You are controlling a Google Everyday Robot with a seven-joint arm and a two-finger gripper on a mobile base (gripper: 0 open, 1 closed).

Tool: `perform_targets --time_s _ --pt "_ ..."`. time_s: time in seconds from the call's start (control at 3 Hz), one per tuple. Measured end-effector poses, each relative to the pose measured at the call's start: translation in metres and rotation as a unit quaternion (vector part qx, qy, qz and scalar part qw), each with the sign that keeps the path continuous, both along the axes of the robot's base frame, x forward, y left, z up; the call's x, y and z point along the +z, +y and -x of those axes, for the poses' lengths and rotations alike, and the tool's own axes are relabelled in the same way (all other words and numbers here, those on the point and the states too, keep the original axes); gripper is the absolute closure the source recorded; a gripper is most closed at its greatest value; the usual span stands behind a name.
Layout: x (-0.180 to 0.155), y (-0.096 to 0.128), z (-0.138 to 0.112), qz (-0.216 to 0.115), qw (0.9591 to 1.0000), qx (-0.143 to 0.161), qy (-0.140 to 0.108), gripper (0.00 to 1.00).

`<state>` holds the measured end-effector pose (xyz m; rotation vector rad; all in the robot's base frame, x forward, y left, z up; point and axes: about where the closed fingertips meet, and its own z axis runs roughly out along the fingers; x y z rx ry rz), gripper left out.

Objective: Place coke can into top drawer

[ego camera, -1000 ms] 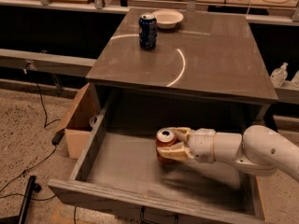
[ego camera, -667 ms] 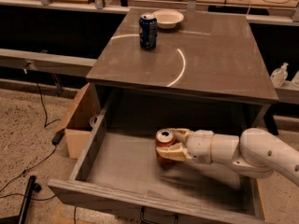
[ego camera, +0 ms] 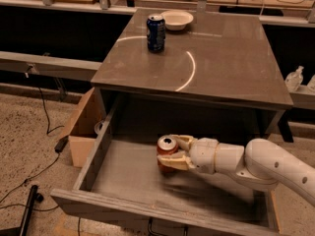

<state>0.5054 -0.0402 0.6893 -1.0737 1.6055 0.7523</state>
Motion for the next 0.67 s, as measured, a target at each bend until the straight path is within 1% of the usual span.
perform_targets --time_s 0.33,0.67 --pt "0.009 0.010 -0.004 -0.002 0.9998 0.010 -0.017 0.08" --pt "0.026 0.013 -0.009 0.001 0.9991 0.015 -0.039 0.00"
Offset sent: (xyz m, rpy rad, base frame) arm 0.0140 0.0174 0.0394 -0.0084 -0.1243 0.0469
